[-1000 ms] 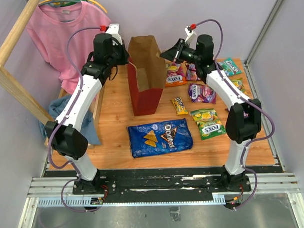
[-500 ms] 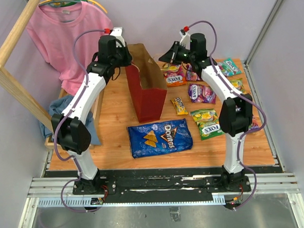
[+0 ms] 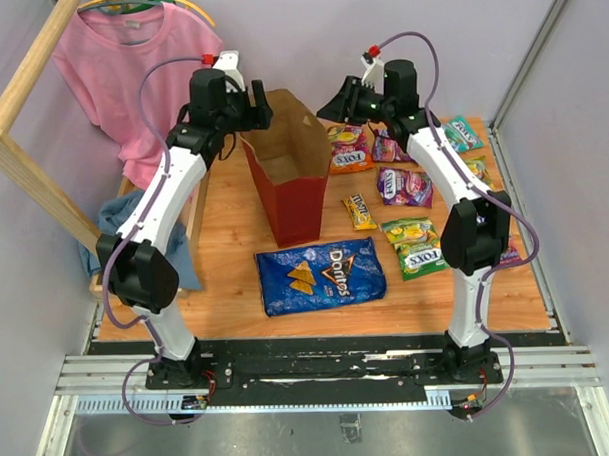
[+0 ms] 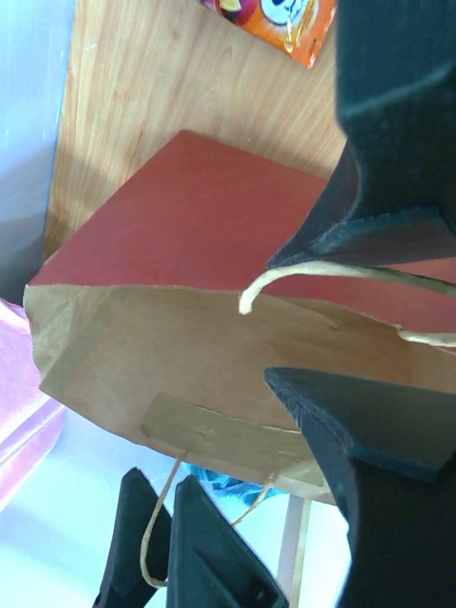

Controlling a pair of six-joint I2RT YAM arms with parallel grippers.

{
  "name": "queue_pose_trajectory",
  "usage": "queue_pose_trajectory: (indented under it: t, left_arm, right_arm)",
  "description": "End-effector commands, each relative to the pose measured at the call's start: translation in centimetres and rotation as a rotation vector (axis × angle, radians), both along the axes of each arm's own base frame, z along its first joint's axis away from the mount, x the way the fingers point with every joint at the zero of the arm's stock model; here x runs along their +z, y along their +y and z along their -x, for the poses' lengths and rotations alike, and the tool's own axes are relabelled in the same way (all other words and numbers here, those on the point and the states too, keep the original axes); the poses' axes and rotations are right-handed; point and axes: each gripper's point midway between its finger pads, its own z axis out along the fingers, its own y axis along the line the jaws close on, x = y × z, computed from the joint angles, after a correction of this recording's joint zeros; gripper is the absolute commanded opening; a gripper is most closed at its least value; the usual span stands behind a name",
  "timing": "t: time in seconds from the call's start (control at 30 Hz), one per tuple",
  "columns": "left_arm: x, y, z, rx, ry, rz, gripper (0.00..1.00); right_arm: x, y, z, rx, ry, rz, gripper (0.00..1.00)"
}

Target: Take the snacks out of the paper bag

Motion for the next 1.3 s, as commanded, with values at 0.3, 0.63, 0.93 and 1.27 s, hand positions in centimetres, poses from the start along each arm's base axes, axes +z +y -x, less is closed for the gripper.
queue_pose_trajectory:
  t: [0.3,0.63,0.93,1.27]
  left_arm:
    - [7.6,4.5,9.1,0.074,-0.219,0.023,1.00]
    - [12.2,9.1,17.2,0.210,-0.462,0.126,1.00]
    - [4.9,11.8,19.2,0.322,-0.462,0.086,1.00]
    - [-1.7,12.4,15.8,0.417,-0.309,0.143,1.00]
  right_arm:
    - [10.6,-3.1,8.7,0.007,-0.300,0.086,0.98]
    - [10.8,-7.4,12.5,-0.108,-0.387,0.123,0.98]
    - [4.4,-14.2,15.0,-0.332,-0.358,0.187,0.98]
    - [-1.5,-21.3,16.2,-0.638,-0.266,0.247,0.98]
